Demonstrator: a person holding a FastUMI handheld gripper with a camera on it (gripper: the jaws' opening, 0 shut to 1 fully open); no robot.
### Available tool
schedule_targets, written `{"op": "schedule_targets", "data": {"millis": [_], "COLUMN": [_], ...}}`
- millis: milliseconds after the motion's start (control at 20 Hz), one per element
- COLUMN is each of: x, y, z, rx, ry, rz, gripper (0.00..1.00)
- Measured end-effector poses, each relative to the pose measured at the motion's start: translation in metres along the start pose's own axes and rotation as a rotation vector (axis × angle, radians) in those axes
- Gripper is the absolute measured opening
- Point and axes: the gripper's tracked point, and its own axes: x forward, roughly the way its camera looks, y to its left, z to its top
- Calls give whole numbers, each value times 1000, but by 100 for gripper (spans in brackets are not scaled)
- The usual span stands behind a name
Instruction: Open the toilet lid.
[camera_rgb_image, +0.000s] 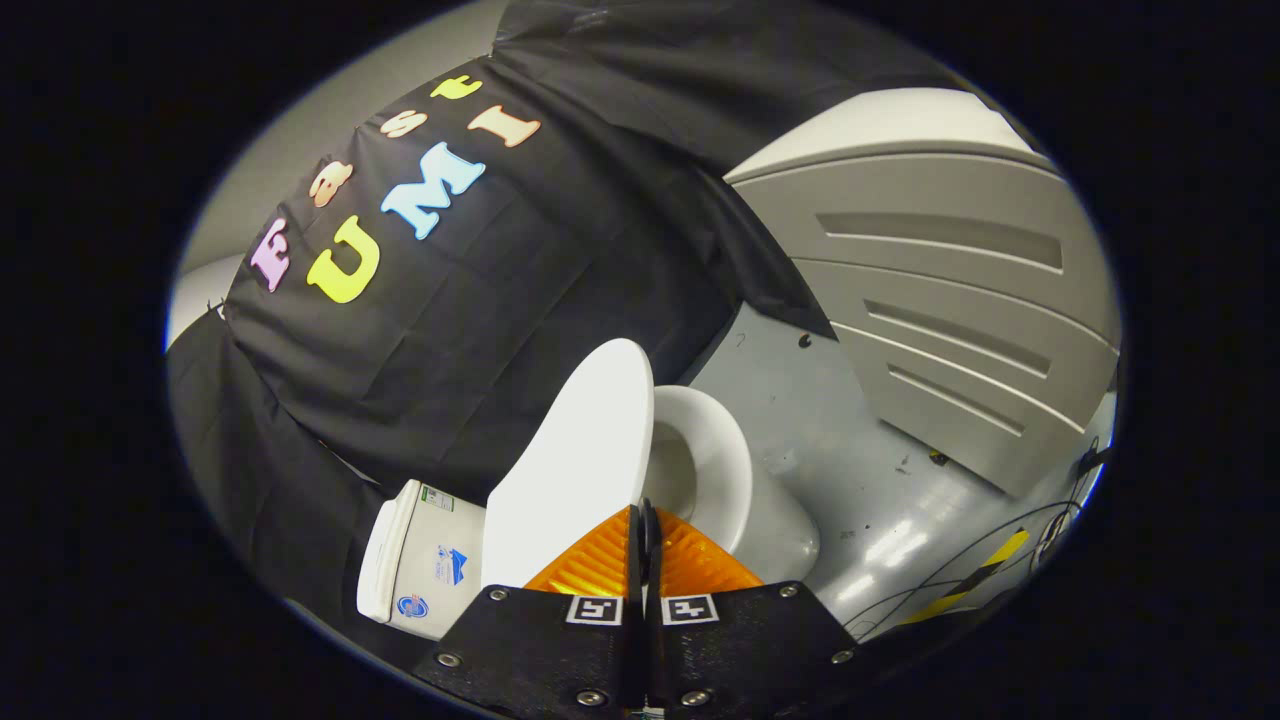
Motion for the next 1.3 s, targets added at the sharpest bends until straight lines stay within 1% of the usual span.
{"op": "schedule_targets", "data": {"millis": [300, 450, 700, 800, 1150, 1300], "x": [-28, -42, -60, -64, -78, -82], "y": [66, 110, 172, 188, 240, 261], "z": [29, 40, 48, 47, 43, 40], "rx": [-144, -255, -442, -456, -512, -571], "ry": [-90, -144, -199, -207, -245, -270], "rz": [43, 64, 60, 56, 88, 93], "gripper": [0, 0, 0, 0, 0, 0]}}
